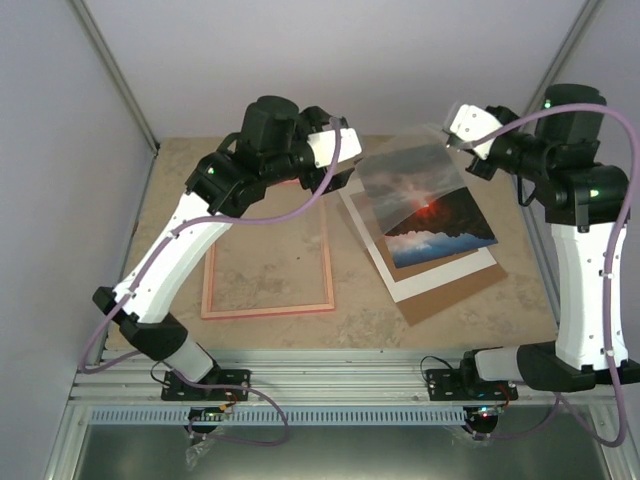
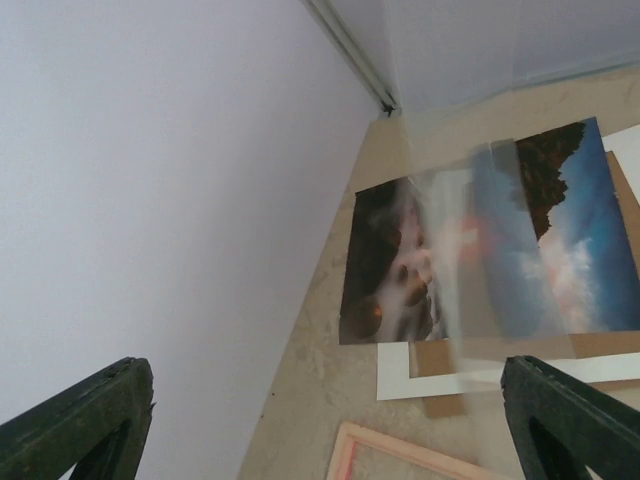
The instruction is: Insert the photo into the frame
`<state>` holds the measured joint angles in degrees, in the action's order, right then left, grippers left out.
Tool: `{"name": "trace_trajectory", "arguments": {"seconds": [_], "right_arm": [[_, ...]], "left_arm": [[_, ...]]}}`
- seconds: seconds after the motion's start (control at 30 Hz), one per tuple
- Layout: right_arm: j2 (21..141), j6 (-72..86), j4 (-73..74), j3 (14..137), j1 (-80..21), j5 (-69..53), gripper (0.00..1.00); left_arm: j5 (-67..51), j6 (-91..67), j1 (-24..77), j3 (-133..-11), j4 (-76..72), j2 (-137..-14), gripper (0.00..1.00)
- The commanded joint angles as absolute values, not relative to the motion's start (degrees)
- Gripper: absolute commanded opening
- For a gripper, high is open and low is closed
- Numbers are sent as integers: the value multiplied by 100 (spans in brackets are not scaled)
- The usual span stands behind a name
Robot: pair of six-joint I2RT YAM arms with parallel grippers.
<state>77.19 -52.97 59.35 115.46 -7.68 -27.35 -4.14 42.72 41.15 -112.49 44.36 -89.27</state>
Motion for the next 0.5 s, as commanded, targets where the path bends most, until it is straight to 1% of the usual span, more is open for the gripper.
{"name": "trace_trajectory", "arguments": {"seconds": [0.0,0.07,0.13,0.23,0.33,0.47], "right_arm": [[7708,-5496,5867,11569,-1304,-2214,1],[7715,-5559,5871,11567,-1540,-2033,1],[7720,-5651,5868,11555,-1742,-1810,0],[7699,-5742,5829,11464,-1993,-1519,1],[7668,-5827,5751,11331,-2140,-1314,0],[7529,-5933,5622,11068,-2230,-1157,1]], "left_arm": [[-611,3970,4166,-12154,5799,-9393,93],[-888,3822,4186,-12373,6075,-9544,88],[-1116,3680,4216,-12491,6263,-9644,81],[-1268,3463,4236,-12507,6295,-9680,73],[-1335,3272,4236,-12513,6253,-9658,72],[-865,3167,4236,-12533,6045,-9525,72]]}}
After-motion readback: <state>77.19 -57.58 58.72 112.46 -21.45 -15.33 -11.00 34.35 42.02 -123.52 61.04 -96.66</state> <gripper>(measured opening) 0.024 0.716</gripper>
